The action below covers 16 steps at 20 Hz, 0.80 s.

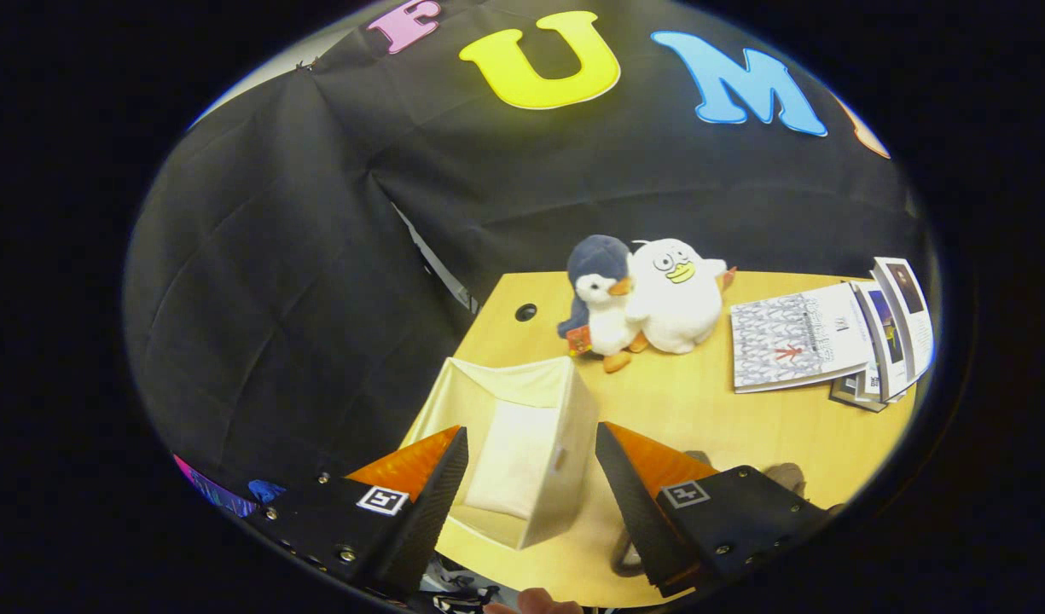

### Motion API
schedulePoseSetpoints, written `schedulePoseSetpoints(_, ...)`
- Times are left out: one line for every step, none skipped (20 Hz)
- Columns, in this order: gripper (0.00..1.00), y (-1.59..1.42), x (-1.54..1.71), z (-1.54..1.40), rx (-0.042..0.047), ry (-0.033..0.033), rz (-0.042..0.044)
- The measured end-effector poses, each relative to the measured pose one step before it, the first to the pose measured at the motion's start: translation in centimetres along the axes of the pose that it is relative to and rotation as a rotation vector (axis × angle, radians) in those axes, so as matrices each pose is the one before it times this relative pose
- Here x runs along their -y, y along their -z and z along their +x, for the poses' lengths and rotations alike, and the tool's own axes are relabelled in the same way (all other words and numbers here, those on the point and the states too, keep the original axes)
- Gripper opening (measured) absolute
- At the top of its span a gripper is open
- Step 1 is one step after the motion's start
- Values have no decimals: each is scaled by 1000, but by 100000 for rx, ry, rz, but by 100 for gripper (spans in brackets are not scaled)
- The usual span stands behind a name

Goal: Open the storage box then place both shoes into the box .Put the left shoe in first, then the right shoe, with the right side of both shoes facing outward in a uniform manner.

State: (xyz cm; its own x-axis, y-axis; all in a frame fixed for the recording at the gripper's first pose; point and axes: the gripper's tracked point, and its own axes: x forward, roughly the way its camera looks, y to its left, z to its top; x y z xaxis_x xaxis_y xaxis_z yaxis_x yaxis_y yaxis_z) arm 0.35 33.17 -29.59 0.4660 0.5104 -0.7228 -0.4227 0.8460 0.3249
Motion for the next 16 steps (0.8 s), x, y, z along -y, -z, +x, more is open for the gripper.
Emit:
schedulePoseSetpoints(92, 883, 1408, -182, -368, 1423, -184)
schedulePoseSetpoints(92, 880, 1087, -150, -820, 1033, 822)
schedulePoseSetpoints(92, 999, 1016, -67, -1419, 984, 1349)
schedulePoseSetpoints(92, 947, 1093, 72, -1553, 576, 1345)
schedulePoseSetpoints(92, 874, 1200, 196, -1591, 1029, 1270)
schedulePoseSetpoints(92, 769, 1110, 169, -1304, 1122, 770)
schedulePoseSetpoints(92, 743, 1074, 216, -843, 1464, 434)
schedulePoseSetpoints(92, 743, 999, 169, -1036, 1549, 751)
schedulePoseSetpoints(92, 886, 710, 211, -1450, 1233, 73)
schedulePoseSetpoints(92, 851, 712, 171, -1788, 1121, -128)
schedulePoseSetpoints(92, 991, 738, 319, -2289, 639, 237)
schedulePoseSetpoints(92, 1080, 432, 291, -3282, 352, 1312)
schedulePoseSetpoints(92, 1225, 434, 429, -4026, 170, 2034)
schedulePoseSetpoints(92, 1084, 436, 232, -3899, -434, 2304)
schedulePoseSetpoints(92, 769, 198, 338, -3282, -179, 2093)
schedulePoseSetpoints(92, 623, 351, 249, -2447, 18, 1172)
